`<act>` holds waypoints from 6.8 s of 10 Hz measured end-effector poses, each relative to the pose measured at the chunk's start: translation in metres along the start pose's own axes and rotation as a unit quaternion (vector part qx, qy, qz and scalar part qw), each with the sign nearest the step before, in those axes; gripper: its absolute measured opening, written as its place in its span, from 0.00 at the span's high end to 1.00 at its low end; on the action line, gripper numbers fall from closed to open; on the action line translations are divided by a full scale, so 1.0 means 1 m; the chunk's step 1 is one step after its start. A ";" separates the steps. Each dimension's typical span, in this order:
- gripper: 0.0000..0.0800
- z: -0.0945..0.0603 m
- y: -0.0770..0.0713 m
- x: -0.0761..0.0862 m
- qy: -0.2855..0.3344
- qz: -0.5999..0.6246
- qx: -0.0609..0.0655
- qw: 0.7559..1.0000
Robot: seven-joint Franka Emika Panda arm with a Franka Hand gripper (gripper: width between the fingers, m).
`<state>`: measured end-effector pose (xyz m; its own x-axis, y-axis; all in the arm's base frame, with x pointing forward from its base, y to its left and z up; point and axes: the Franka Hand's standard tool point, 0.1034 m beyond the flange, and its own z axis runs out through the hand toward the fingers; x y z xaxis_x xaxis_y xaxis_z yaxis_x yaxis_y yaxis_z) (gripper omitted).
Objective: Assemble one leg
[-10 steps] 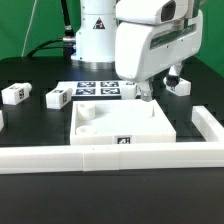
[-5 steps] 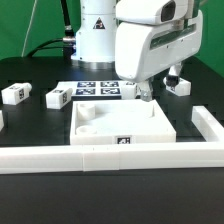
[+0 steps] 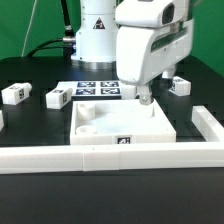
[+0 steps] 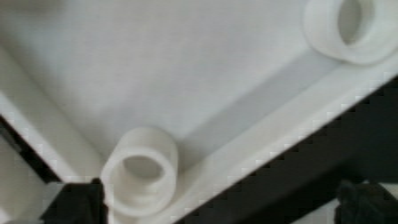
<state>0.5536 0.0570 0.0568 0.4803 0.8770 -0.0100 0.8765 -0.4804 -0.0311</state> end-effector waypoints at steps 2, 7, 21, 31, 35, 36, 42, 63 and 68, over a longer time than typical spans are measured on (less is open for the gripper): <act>0.19 0.008 -0.005 -0.011 0.003 -0.033 -0.001 0.999; 0.19 0.010 -0.008 -0.016 0.001 -0.036 0.001 0.999; 0.19 0.025 -0.043 -0.066 -0.011 -0.281 0.005 0.960; 0.54 0.051 -0.057 -0.071 -0.010 -0.280 0.024 0.960; 0.92 0.050 -0.054 -0.070 -0.007 -0.279 0.016 0.960; 0.92 0.050 -0.054 -0.070 -0.007 -0.279 0.016 0.960; 0.92 0.051 -0.062 -0.052 -0.002 -0.265 0.015 0.964; 0.19 0.051 -0.058 -0.001 0.012 -0.246 0.007 0.969; 0.19 0.007 -0.086 -0.007 0.002 -0.199 -0.010 0.980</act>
Offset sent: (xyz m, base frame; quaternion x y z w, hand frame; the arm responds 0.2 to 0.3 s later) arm 0.0000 0.0000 0.0000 0.0000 0.0000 0.0000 1.0000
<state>0.4744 0.0919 0.0529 0.1012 0.9949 0.0026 0.9948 -0.1012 -0.0132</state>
